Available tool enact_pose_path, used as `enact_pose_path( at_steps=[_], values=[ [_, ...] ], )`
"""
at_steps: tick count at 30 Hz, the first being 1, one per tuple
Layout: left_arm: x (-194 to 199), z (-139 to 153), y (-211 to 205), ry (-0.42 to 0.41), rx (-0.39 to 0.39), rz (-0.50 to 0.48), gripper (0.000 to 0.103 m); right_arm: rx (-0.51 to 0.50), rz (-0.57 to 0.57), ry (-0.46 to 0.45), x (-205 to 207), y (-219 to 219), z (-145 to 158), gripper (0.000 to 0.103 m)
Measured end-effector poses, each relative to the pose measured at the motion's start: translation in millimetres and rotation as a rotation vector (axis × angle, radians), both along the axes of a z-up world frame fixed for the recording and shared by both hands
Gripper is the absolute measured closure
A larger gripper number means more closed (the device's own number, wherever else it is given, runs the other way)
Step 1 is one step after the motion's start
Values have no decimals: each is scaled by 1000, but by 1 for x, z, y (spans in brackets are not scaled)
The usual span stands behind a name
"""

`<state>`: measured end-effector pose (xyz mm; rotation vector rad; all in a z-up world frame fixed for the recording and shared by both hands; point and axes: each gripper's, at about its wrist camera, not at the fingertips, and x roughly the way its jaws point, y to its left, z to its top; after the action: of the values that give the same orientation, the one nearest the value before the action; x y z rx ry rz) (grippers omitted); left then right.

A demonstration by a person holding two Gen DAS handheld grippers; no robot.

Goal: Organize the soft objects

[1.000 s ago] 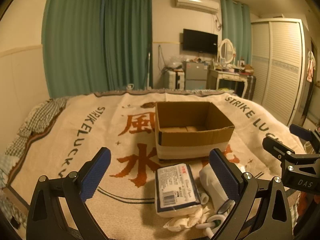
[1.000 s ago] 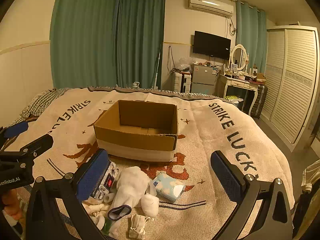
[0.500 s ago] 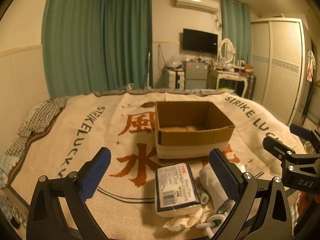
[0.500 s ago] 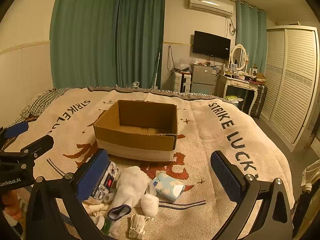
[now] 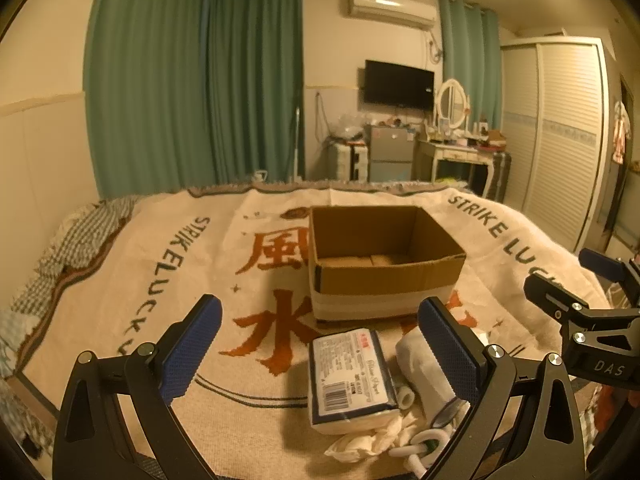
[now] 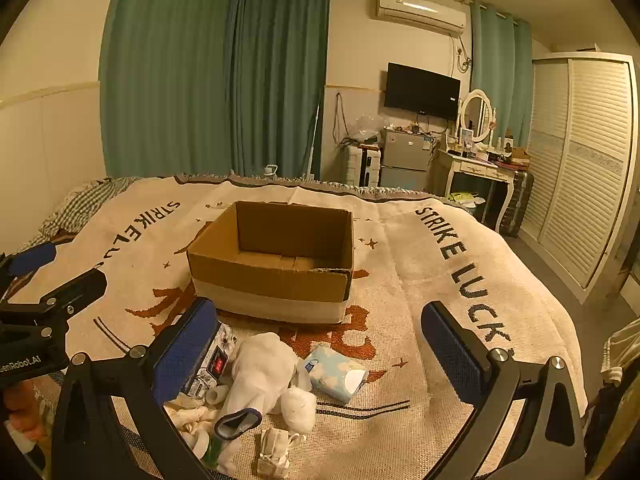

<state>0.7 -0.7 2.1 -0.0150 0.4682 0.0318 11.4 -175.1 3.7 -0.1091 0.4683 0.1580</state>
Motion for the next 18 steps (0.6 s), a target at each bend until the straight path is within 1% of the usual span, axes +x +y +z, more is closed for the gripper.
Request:
enact_pose_path(
  at_steps=[7, 11, 15, 18],
  values=[
    [-4, 0, -5, -10, 4, 4, 3, -7, -8, -10, -7, -3, 5, 0],
    [-2, -2, -7, 4, -2, -2, 3, -14, -19, -9, -7, -6, 5, 0],
    [10, -19, -8, 59, -21, -10, 3, -12, -22, 17, -2, -10, -3, 0],
    [23, -45, -11, 141, -55, -33, 3, -20, -30, 50, 7, -12, -16, 0]
  ],
)
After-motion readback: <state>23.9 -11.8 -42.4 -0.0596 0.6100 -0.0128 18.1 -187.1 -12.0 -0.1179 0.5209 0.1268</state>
